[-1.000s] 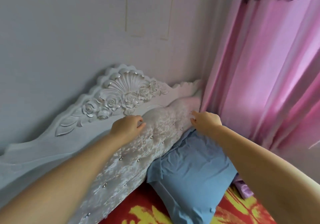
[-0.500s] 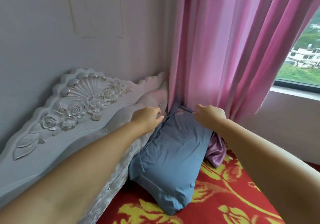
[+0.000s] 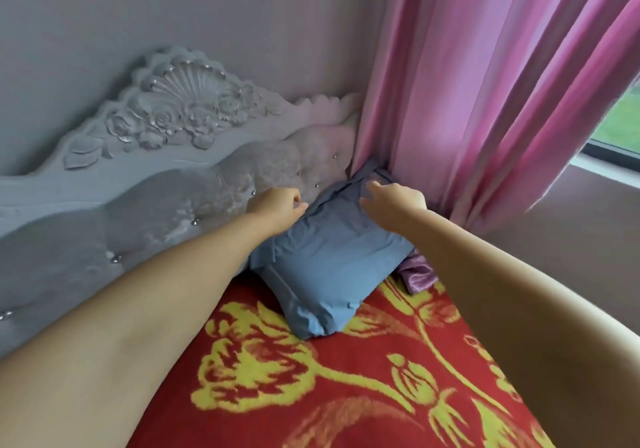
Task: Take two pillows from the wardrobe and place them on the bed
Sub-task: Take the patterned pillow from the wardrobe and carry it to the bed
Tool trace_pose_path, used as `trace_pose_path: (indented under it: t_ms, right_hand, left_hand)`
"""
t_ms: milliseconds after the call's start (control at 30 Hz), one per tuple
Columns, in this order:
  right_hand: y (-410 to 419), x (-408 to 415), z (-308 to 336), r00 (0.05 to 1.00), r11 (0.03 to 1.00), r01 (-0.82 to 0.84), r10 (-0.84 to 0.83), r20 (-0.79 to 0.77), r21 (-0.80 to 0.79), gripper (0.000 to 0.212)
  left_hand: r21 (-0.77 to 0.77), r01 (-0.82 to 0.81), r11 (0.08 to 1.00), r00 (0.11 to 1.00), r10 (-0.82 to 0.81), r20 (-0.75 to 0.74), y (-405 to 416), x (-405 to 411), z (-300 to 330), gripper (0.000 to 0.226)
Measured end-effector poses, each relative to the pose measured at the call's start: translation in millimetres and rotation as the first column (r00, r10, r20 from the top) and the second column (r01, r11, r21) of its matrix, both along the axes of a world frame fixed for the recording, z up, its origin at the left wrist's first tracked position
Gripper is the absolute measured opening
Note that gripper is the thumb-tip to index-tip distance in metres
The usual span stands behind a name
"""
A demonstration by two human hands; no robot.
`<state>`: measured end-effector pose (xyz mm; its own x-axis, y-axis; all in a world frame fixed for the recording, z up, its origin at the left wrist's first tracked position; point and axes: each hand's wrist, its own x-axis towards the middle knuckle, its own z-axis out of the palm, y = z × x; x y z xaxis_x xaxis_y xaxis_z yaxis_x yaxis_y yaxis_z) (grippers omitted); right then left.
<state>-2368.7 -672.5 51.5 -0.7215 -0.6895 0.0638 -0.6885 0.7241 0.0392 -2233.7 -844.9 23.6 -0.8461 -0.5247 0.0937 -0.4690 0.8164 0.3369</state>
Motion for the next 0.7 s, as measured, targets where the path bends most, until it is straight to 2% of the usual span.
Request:
trace_pose_path:
  t_ms: [133, 300, 400, 500, 700]
  right_hand:
    - [4.4, 11.8, 3.0, 0.999, 0.998, -0.027, 0.028, -0.016, 0.052, 0.043]
    - [-19.5, 41.9, -2.4, 1.0, 0.994, 0.015, -0.015, -0.005, 0.109, 0.039]
    - [-50.1, 74.7, -11.4, 0.999, 0.996, 0.027, -0.029, 0.017, 0.087, 0.033]
    - [-77.3, 103.0, -11.1, 1.0, 0.999, 0.007, -0.008, 0.015, 0.048, 0.036]
    - [-98.5, 118.2, 11.6, 0.999, 0.997, -0.019, 0.016, -0.037, -0.077, 0.038]
  left_hand:
    - [0.059, -0.034, 0.998, 0.999, 0.036, -0.029, 8.5, 19.8, -3.6, 0.031]
    - [0.029, 0.016, 0.999, 1.0, -0.016, -0.02, -15.5, 53.8, -8.7, 0.033]
    - [0.007, 0.034, 0.999, 0.999, -0.034, 0.026, -50.3, 78.9, -9.6, 0.033]
    - [-0.023, 0.037, 0.999, 0.997, -0.035, 0.062, -79.9, 96.3, -1.7, 0.032]
    - [-0.083, 0.014, 0.996, 0.991, -0.002, 0.137, -110.1, 117.9, 23.3, 0.033]
